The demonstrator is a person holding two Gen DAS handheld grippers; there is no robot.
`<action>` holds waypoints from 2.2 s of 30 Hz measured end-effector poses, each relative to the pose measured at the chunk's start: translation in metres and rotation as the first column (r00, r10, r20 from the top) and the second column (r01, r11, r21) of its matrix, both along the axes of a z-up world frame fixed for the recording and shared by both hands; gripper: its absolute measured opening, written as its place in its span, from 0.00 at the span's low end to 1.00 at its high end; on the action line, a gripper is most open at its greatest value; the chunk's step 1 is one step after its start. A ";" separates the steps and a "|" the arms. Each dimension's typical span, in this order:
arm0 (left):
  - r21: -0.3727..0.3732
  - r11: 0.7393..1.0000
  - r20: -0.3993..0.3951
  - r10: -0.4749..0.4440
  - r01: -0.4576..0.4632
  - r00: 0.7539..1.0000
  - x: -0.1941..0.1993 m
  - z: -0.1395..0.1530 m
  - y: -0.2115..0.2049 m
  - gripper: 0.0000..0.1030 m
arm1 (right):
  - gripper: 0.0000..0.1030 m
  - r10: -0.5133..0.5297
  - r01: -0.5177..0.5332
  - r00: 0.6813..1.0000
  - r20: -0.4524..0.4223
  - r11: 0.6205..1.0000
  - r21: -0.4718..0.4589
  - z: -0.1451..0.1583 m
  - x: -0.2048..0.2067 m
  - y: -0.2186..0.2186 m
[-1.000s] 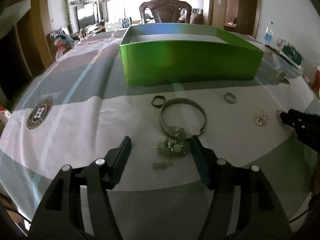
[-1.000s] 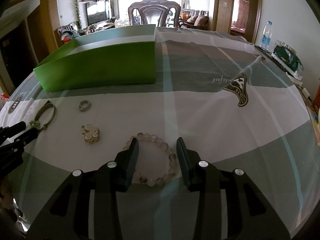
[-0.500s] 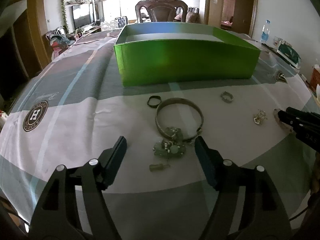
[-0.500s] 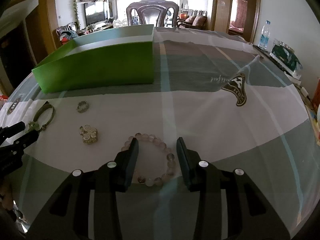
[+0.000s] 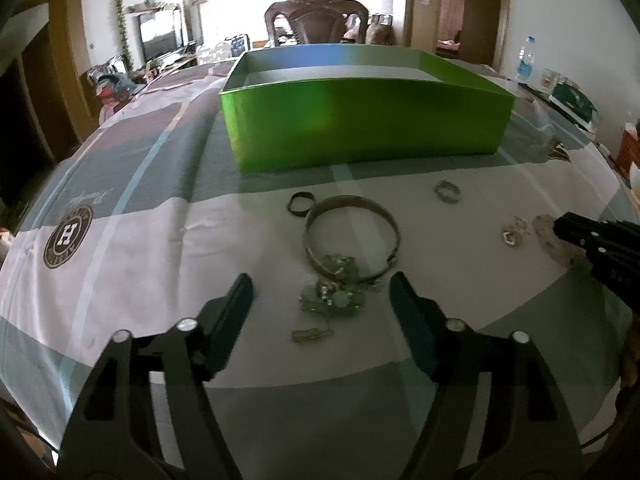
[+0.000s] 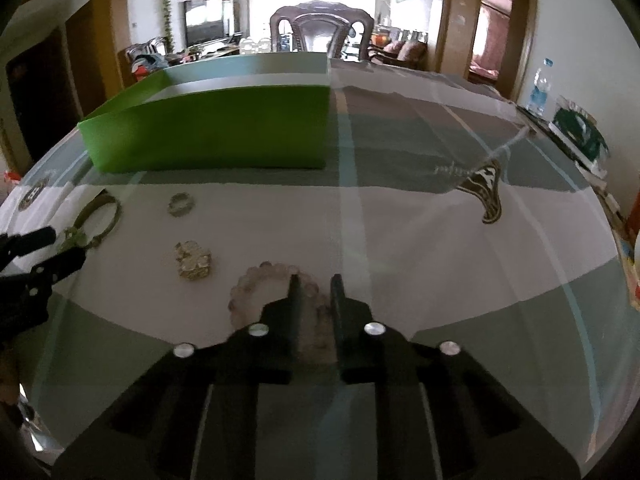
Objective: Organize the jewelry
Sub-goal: 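Lift the silver bangle with left while right lifts the clear bead bracelet, then carry both items over the green box and open both grippers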
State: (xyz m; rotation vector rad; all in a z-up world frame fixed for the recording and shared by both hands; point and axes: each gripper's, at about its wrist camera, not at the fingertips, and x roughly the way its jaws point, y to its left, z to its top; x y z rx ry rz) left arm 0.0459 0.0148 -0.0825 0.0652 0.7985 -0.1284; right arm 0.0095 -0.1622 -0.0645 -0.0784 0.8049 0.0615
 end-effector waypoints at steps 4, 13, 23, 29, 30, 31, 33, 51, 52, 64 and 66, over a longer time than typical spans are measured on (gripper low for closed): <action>0.019 0.999 0.036 -0.044 0.043 0.998 -0.007 0.001 -0.008 0.37 | 0.11 0.003 -0.003 1.000 0.000 1.000 0.002 0.001 0.001 -0.001; 0.028 0.998 0.043 -0.051 0.050 0.998 -0.011 0.001 -0.015 0.28 | 0.10 -0.004 0.004 1.000 0.000 1.000 0.009 0.001 0.000 -0.001; -0.008 0.998 0.001 -0.054 0.054 0.999 -0.019 0.016 -0.016 0.24 | 0.08 0.031 -0.033 0.999 0.017 0.994 0.104 0.023 -0.008 0.002; -0.067 0.997 -0.024 -0.045 0.043 0.999 -0.012 0.034 0.000 0.14 | 0.04 0.061 -0.073 0.993 0.098 0.989 0.126 0.063 -0.008 0.006; -0.067 0.997 -0.019 -0.040 0.038 0.999 -0.011 0.037 0.002 0.14 | 0.04 0.061 -0.075 0.992 0.114 0.989 0.126 0.070 -0.008 0.006; -0.069 0.997 -0.013 -0.035 0.034 0.999 -0.012 0.040 0.004 0.14 | 0.04 0.062 -0.078 0.990 0.123 0.989 0.127 0.074 -0.008 0.005; -0.084 0.996 0.001 -0.037 0.037 0.999 -0.014 0.048 0.008 0.14 | 0.04 0.065 -0.082 0.989 0.134 0.989 0.125 0.078 -0.008 0.004; -0.102 0.995 -0.024 -0.024 0.021 0.999 -0.011 0.046 0.021 0.14 | 0.08 0.060 -0.053 0.991 -0.121 0.996 0.066 0.005 0.009 0.006; -0.105 0.994 -0.023 -0.023 0.020 0.999 -0.011 0.047 0.022 0.14 | 0.08 0.072 -0.061 0.990 -0.123 0.994 0.087 0.006 0.009 0.007; -0.150 0.987 0.063 -0.051 0.059 0.997 0.013 0.112 0.027 0.14 | 0.08 0.140 -0.147 0.983 0.117 0.988 0.055 0.109 0.019 0.026; -0.148 0.987 0.069 -0.045 0.055 0.997 0.024 0.123 0.026 0.14 | 0.08 0.151 -0.163 0.976 0.156 0.985 0.065 0.126 0.027 0.029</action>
